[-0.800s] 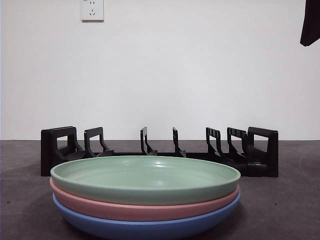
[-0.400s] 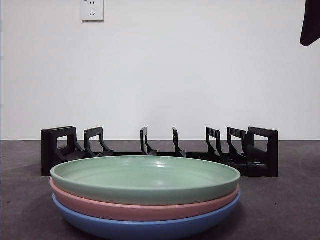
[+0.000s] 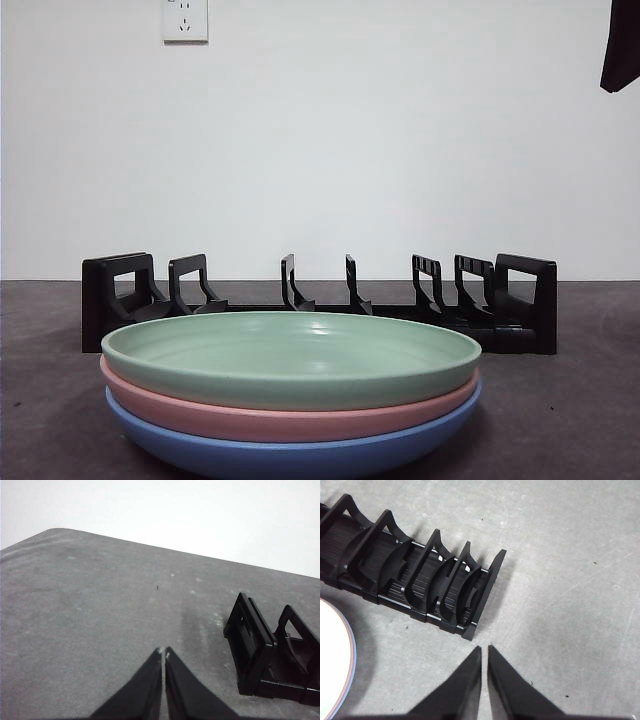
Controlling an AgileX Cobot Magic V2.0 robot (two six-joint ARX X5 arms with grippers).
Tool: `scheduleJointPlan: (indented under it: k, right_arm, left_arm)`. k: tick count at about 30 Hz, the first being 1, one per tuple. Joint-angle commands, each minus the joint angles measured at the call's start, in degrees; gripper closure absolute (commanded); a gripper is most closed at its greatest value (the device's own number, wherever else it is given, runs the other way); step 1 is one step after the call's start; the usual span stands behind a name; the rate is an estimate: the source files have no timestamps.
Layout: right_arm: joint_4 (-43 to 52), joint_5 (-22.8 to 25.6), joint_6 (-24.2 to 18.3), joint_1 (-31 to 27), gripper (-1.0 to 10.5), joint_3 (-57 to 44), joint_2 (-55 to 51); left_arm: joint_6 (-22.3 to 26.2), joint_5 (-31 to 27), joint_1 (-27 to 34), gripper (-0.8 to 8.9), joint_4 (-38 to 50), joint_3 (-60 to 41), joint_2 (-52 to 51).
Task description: Place the plate
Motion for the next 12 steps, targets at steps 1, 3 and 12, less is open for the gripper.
scheduleJointPlan:
  k: [1,3,12]
  right_arm:
    - [0.5,0.0,-0.6,0.3,9.3,0.6,0.4]
    - [0.9,2.2,-3.4,-0.1,9.3,0.5,-0.5]
    - [39.5,-1.2,-1.3,-10.5,9.3,-32.4,-21.3]
  left_arm:
    - [-0.4,0.2,0.0,8.06,0.8,-1.1,0.0]
    - [-0.4,0.2,0.0,8.06,0.8,-1.1,0.0]
    - [-0.4,0.2,0.0,8.06,0.8,-1.1,0.0]
